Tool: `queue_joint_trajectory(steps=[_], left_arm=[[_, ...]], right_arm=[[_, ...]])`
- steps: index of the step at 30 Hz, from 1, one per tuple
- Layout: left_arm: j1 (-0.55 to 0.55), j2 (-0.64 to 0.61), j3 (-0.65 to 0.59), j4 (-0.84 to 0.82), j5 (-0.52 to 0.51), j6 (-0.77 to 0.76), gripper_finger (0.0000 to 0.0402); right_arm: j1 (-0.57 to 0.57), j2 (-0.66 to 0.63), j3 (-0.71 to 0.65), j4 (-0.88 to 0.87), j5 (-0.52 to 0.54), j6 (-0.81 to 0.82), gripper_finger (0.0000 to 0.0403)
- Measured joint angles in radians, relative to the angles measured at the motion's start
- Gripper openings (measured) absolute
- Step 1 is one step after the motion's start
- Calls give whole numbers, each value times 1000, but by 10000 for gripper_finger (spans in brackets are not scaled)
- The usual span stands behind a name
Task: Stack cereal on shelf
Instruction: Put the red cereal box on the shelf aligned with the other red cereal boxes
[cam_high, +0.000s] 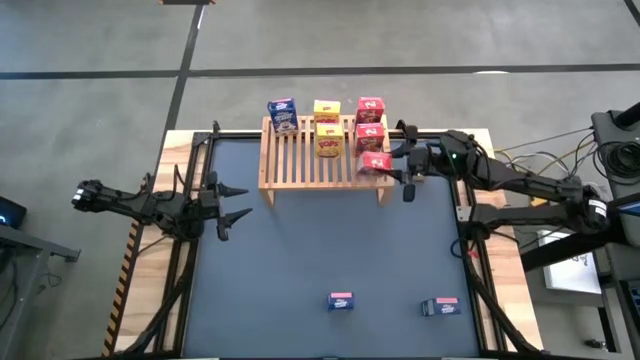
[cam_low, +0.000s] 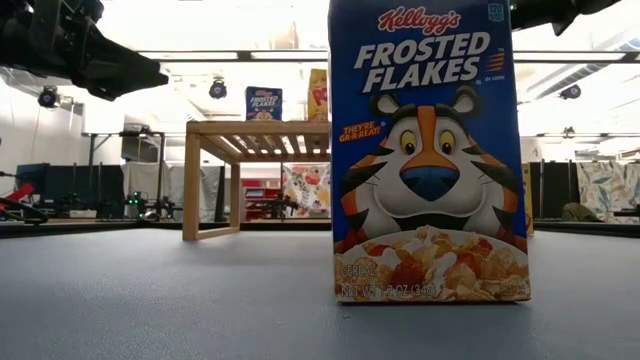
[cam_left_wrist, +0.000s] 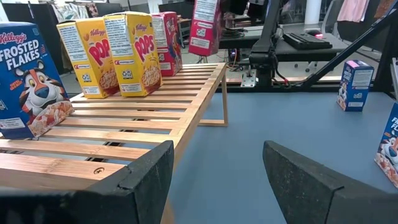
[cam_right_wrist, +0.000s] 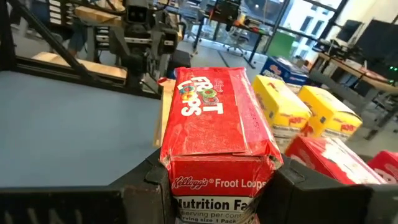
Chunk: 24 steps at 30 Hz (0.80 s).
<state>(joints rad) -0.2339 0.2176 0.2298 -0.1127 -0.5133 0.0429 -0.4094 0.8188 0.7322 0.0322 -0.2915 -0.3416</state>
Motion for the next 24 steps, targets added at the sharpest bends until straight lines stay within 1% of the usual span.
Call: queue_joint_trajectory(steps=[6,8,13,17,24], left_arm=[[0,0,0,0,0,0,231],[0,0,0,0,0,0,231],[0,0,0,0,0,0,231],[0,0,0,0,0,0,231],[0,0,0,0,0,0,231]], right_arm=[[-101,3,0,0,-168,0,141],[-127,10,0,2,-207,0,141],[-159,52,-1,-1,-222,8,141],[-178,94,-2,3,-267,9,141],[-189,112,-2,10,-267,18,141]])
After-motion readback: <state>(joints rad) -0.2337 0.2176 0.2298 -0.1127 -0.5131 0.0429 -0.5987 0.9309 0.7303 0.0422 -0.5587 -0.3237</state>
